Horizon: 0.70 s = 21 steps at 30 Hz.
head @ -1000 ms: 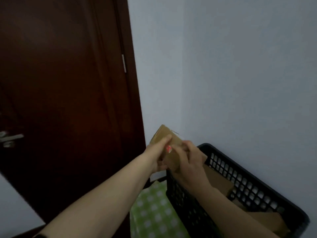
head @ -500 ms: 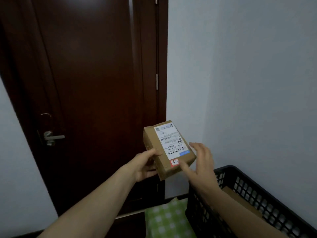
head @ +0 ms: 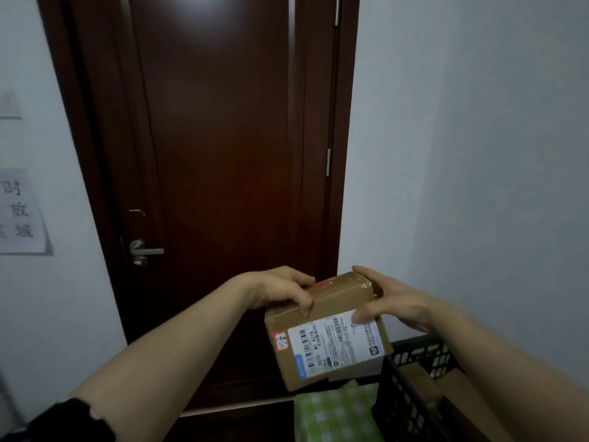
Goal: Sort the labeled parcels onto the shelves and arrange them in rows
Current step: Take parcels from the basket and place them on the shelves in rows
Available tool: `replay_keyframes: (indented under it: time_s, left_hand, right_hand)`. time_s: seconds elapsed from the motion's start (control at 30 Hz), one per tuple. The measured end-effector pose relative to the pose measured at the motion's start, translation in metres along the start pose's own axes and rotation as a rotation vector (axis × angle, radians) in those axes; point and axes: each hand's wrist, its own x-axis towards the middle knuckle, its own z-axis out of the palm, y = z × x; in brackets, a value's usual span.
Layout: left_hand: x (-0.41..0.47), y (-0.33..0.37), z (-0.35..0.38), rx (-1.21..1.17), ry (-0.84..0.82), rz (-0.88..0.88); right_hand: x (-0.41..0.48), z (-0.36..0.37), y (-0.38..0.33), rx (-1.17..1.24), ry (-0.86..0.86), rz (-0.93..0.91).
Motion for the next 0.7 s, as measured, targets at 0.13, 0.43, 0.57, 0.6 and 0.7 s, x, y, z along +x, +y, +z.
replay_keyframes:
  time_s: [0.13,0.43,0.57,0.6,0.7]
  left_hand:
    - [-0.005,0.002,-0.005,0.024,0.2,0.068]
    - [-0.001,-0.034,0.02,-0.95,0.495,0.017]
    - [-0.004,-0.037,0.033,-0.89,0.288,0.112]
    - [-0.005,-0.038,0.033,-0.899,0.292,0.14]
    - [-0.009,-0.044,0.027,-0.903,0.298,0.187]
  right_hand:
    - [0.004,0.01,0.005,0.127,0.148,-0.016]
    - [0.016,0.047,0.019,1.018,0.306,-0.073]
    - [0.022,0.063,0.017,1.036,0.217,-0.126]
    - [0.022,0.064,0.018,1.022,0.215,-0.127]
    - [0.02,0.064,0.019,0.925,0.228,-0.127]
